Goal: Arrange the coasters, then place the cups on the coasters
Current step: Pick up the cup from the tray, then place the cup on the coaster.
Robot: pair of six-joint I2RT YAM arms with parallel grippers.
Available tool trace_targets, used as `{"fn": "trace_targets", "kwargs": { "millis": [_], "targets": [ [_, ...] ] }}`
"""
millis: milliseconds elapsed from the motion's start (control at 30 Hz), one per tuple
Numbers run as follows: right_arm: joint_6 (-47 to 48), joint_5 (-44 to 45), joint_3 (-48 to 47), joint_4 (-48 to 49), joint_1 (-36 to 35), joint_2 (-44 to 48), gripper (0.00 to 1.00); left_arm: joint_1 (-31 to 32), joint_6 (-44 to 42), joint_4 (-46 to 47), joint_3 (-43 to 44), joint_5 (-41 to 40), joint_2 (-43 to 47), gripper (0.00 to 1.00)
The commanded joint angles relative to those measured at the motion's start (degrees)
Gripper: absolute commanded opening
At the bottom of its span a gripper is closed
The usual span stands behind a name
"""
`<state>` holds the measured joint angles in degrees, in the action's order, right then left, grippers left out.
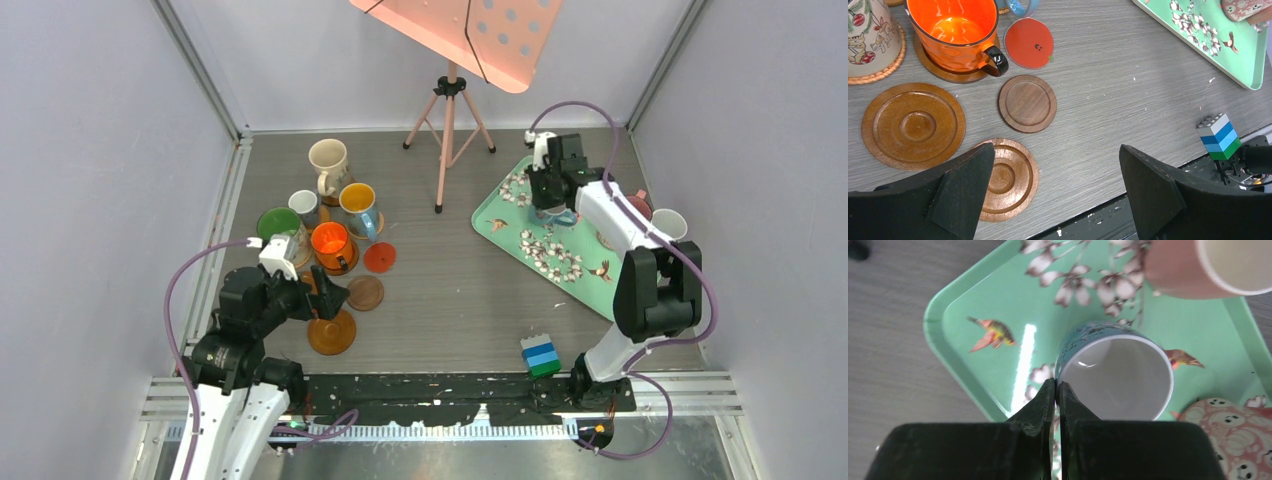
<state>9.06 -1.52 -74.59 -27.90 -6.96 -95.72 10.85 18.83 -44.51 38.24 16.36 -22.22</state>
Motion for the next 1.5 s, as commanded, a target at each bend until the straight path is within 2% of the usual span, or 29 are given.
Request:
{"fn": "trace_targets", "kwargs": {
  "millis": [0,200,433,800,1033,1467],
  "targets": [
    [-0.58,3.51,2.53,3.1,-5.67,8.02,0.05,0.05,-0.68,0.62,0.9,-2.31,1.24,0.99],
    [0.17,8.63,5.37,2.75,-16.58,15.34,0.05,0.0,-0.29,-0.35,1.38,-7.81,3.9,0.99],
    [0.43,10.16,2.43,2.35,-29.13,16.76,0.05,-0.47,-0.11,-1.14,1.91,-10.47,5.55,0.99],
    [-1.95,10.85,-9.05,2.18,-46.83,2.9,0.06,-0.66,-0.44,-2.01,2.46,-13.46,6.22,0.99],
    [-3.59,10.78,-19.14,-0.56,-52.51,-8.01,0.06,-0.66,-0.54,-2.3,2.63,-14.03,6.87,0.99],
    [-5.17,9.26,-29.65,-3.83,-53.25,-17.55,0.06,-0.66,-0.55,-2.34,2.72,-14.33,7.21,0.99]
  ]
}}
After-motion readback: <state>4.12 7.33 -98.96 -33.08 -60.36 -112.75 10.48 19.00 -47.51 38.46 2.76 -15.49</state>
